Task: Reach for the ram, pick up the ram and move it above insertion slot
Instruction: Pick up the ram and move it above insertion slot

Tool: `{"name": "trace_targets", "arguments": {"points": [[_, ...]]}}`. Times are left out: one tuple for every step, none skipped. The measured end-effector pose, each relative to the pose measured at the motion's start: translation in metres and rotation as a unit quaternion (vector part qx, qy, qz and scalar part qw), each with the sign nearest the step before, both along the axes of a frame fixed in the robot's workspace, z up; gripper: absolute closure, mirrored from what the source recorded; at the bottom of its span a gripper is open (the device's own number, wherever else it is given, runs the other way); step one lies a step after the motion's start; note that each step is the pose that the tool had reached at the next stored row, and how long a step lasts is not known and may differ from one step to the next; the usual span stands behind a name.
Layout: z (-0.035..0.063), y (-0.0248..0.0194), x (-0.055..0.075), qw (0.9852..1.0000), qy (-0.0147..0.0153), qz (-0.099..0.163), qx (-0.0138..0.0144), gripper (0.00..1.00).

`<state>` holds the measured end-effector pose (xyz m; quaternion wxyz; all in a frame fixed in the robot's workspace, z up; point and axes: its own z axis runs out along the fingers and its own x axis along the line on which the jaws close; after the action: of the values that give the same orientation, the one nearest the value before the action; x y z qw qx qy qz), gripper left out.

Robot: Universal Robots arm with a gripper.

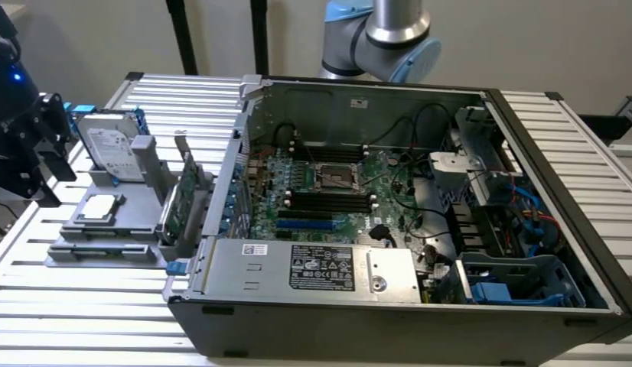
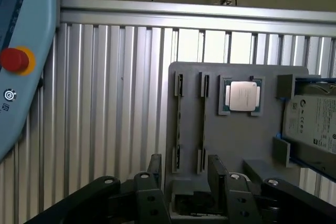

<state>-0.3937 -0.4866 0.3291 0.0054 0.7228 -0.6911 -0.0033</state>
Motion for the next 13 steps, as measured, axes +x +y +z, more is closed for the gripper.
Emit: {"name": "trace_targets", "arguments": {"points": [[-0.0018, 0.0000, -0.001, 1.0000, 0.0000, 0.000, 0.0000, 0.52], [-0.0036, 0.0000, -0.002, 1.0000, 0.0000, 0.000, 0.0000, 0.52], [-0.0054, -0.0001, -0.002, 1.0000, 0.0001, 0.000, -0.0001, 0.52], [-0.0072, -0.0001, -0.003, 1.0000, 0.0001, 0.000, -0.0001, 0.52], [-0.0090, -0.0001, -0.003, 1.0000, 0.0001, 0.000, -0.0001, 0.52], [-0.0108, 0.0000, -0.003, 1.0000, 0.0001, 0.000, -0.0001, 0.52], [-0.0127, 0.0000, -0.003, 1.0000, 0.0000, 0.000, 0.0000, 0.52], [-0.0145, 0.0000, -0.004, 1.0000, 0.0000, 0.000, 0.0000, 0.52], [-0.0163, 0.0000, -0.004, 1.0000, 0.0000, 0.000, 0.0000, 0.52], [-0.0181, 0.0000, -0.004, 1.0000, 0.0001, 0.000, -0.0001, 0.52], [-0.0199, 0.0000, -0.004, 1.0000, 0.0001, 0.000, -0.0001, 0.52], [-0.0218, 0.0000, -0.004, 1.0000, 0.0001, 0.000, 0.0000, 0.52], [-0.0236, 0.0000, -0.004, 1.0000, 0.0000, 0.000, 0.0000, 0.52]]}}
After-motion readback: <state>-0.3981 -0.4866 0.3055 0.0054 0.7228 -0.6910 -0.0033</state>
